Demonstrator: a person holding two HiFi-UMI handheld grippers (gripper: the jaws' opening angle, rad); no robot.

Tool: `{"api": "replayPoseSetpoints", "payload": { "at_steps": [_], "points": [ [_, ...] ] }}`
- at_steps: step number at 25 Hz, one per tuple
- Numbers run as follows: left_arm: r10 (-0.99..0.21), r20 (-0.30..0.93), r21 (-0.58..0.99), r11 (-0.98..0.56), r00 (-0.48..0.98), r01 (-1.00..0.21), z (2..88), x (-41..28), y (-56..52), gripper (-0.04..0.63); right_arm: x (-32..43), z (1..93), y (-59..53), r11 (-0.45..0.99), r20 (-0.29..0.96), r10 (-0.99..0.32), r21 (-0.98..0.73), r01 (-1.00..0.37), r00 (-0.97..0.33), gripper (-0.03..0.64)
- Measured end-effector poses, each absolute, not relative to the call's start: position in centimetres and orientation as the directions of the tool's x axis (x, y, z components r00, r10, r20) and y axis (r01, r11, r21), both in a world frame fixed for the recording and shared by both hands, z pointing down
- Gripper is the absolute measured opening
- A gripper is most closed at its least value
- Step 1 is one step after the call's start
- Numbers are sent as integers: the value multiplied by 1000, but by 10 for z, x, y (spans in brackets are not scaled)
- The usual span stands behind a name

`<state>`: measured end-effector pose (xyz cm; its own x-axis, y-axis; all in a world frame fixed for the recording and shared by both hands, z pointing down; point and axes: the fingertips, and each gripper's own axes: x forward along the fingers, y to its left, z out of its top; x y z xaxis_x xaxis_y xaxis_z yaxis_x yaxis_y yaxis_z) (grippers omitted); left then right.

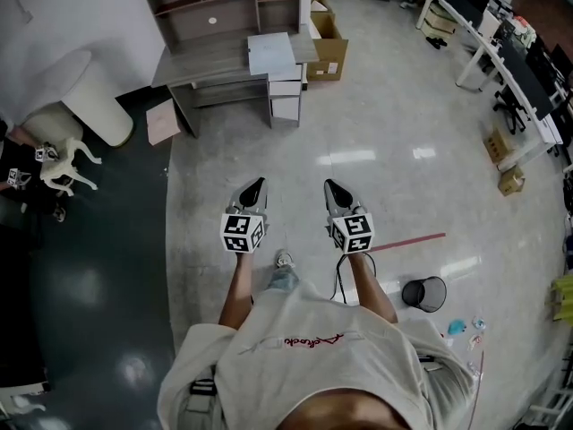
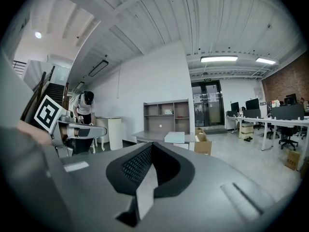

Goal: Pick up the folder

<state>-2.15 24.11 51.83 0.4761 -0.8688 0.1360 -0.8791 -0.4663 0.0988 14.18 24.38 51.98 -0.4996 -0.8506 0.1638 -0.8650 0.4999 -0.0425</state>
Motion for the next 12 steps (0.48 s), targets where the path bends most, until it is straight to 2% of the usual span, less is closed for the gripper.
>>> {"api": "replayPoseSetpoints", "payload": {
  "at_steps": [12],
  "points": [
    [-855, 131, 93, -494, 502, -865, 511, -36, 130, -1, 125, 511, 136, 469, 155, -869, -50, -882, -471, 6]
  ]
}}
